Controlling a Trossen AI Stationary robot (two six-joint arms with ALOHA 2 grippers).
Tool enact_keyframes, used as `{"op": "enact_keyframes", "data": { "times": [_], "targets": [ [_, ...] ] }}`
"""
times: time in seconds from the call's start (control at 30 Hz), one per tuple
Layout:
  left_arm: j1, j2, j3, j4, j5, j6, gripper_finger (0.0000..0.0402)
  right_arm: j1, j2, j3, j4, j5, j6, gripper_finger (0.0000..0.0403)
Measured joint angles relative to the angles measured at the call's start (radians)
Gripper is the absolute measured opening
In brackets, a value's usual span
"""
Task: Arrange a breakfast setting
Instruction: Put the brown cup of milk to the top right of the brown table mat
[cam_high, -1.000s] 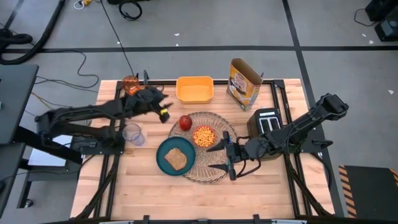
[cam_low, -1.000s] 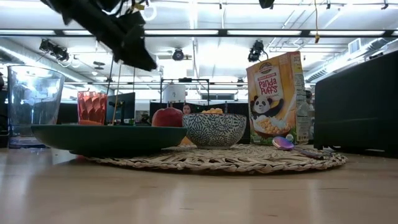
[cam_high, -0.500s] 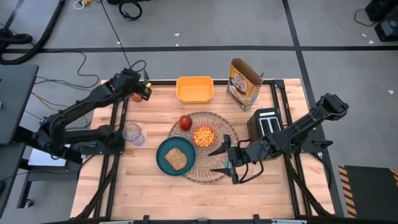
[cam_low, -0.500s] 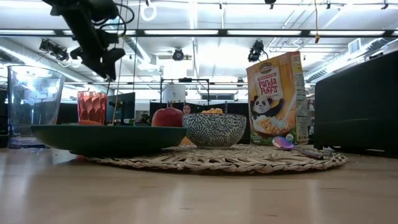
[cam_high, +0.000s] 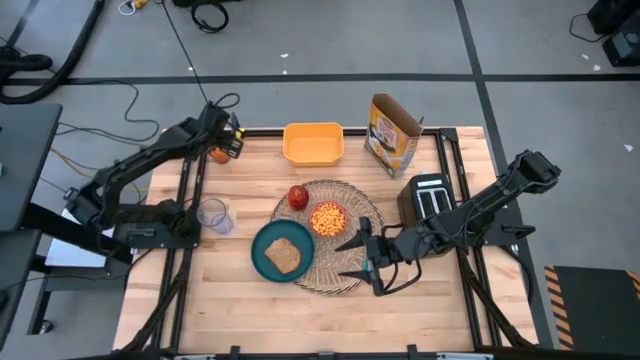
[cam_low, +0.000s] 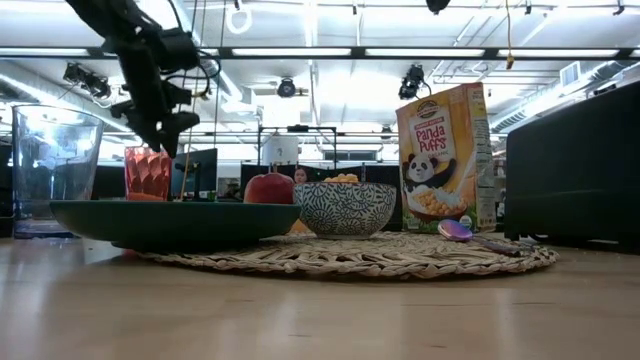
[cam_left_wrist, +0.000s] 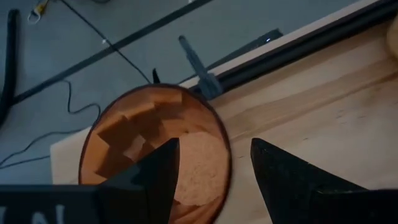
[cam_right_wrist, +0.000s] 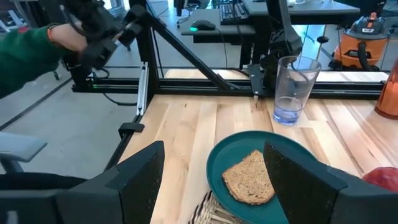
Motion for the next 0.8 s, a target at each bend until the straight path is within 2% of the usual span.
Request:
{"op": "enact_keyframes", "data": {
  "times": [0.2,0.47,0.67,0.8],
  "targets": [
    [0.032,0.019,0.0,-0.006,0.027,0.017,0.019,0.0,0.0,0.0,-0.007,-0.012,-0.001,0.0282],
    [0.04,0.019,0.0,-0.037,0.067,0.081,0.009,0.0,0.0,0.0,-0.01,-0.023,-0.003,0.0282],
    [0.04,0.019,-0.001,-0.042,0.075,0.141,0.002,0.0,0.0,0.0,0.082,-0.162,-0.004,0.0279],
    [0.04,0.019,0.0,-0.035,0.074,0.162,0.0019,0.0,0.0,0.0,0.13,-0.245,-0.028,0.0276]
  ]
}}
